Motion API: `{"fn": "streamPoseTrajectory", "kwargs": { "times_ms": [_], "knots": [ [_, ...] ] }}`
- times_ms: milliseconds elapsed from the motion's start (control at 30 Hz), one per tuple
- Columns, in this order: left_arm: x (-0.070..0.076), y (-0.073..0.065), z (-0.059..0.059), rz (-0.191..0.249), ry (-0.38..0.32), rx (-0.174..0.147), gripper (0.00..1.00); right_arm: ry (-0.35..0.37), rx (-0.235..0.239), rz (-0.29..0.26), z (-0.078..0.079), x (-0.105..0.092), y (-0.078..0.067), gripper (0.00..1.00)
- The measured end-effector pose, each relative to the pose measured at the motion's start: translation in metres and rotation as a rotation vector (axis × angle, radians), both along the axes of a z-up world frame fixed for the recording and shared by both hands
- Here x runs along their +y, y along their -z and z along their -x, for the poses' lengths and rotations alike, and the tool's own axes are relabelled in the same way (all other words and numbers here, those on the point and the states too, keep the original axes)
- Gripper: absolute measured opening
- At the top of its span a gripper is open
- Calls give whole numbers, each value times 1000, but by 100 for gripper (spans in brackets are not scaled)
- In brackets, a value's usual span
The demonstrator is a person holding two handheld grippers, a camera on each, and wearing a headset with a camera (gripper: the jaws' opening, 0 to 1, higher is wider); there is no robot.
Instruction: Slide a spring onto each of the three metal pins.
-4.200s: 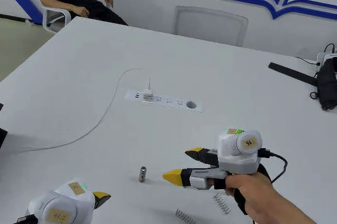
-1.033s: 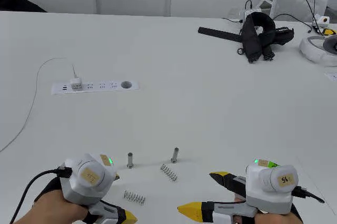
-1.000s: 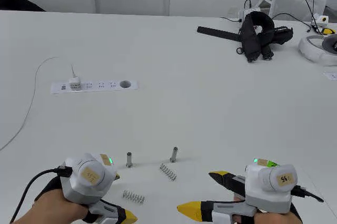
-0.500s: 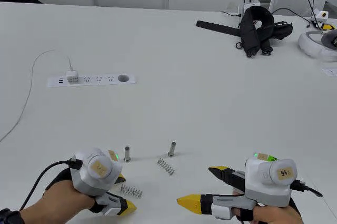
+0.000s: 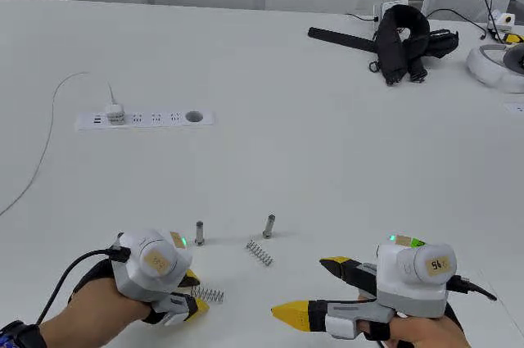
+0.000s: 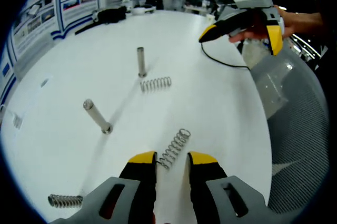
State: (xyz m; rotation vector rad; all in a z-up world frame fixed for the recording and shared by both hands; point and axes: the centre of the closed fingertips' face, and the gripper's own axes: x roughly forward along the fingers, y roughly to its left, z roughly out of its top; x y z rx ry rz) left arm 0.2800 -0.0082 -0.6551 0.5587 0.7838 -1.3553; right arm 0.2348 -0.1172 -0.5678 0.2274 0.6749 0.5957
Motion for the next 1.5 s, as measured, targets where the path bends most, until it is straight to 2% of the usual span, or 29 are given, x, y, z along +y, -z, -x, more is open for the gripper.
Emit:
{"fn": "streamPoseTrajectory", "kwargs": {
  "times_ms": [300, 367, 467, 600, 800, 1000, 1233, 1333, 1500],
  "knots": [
    [3, 1, 3, -19, 2, -16, 15, 0, 1, -5, 1, 1, 0, 85],
    [3, 1, 5, -28, 20, -28, 14, -2, 4, -4, 2, 2, 1, 85],
    [3, 2, 6, -64, 77, -81, 15, -7, 9, -1, 3, 2, 2, 85],
    [2, 2, 7, -79, 78, -75, 14, -17, 15, 8, 5, 2, 2, 85],
    [3, 3, 8, -109, 89, -102, 11, -10, 14, 7, 6, 1, 0, 85],
    [8, 2, 10, -98, 10, -36, 10, -38, 20, 31, 10, 3, 1, 84],
    [19, 2, 17, -87, -22, -17, 10, -50, 29, 35, 12, 4, 1, 83],
    [26, 2, 19, -73, -60, 4, 10, -56, 27, 35, 12, 5, 0, 83],
    [36, 1, 23, -63, -98, 17, 10, -65, 31, 32, 13, 10, 1, 82]
  ]
}}
